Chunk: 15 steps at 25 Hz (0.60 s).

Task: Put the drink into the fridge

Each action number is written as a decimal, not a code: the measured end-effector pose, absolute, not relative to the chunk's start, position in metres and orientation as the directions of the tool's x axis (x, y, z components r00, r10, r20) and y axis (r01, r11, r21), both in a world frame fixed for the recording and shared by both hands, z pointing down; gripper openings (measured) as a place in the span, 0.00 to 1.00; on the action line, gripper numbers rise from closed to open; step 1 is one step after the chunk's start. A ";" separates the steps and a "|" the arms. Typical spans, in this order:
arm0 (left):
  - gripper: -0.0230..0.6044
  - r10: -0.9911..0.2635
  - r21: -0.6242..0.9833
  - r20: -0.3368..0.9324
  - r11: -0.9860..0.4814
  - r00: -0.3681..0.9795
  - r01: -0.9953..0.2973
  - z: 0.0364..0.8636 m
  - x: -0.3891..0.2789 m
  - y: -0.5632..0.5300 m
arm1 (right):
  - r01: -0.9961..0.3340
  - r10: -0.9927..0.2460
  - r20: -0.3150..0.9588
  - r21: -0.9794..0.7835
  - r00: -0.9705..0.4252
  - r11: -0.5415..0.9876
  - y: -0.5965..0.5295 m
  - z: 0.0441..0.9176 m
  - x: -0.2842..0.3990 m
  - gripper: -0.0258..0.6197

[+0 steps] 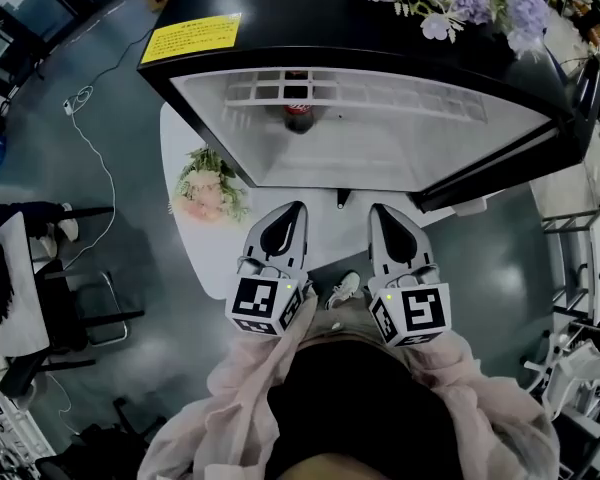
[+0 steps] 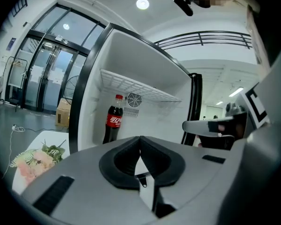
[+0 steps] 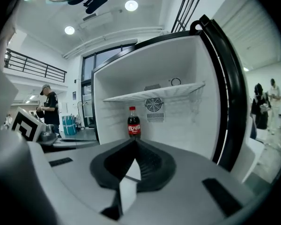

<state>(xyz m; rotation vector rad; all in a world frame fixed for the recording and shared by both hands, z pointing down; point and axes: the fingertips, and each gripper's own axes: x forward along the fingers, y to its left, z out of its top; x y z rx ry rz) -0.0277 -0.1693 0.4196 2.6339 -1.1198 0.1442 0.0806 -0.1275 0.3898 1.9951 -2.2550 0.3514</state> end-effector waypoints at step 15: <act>0.05 -0.671 0.186 0.196 -0.690 0.715 -0.699 0.417 -0.017 -0.170 | -0.992 -0.965 0.248 -0.112 -0.083 0.056 -0.125 0.400 0.120 0.05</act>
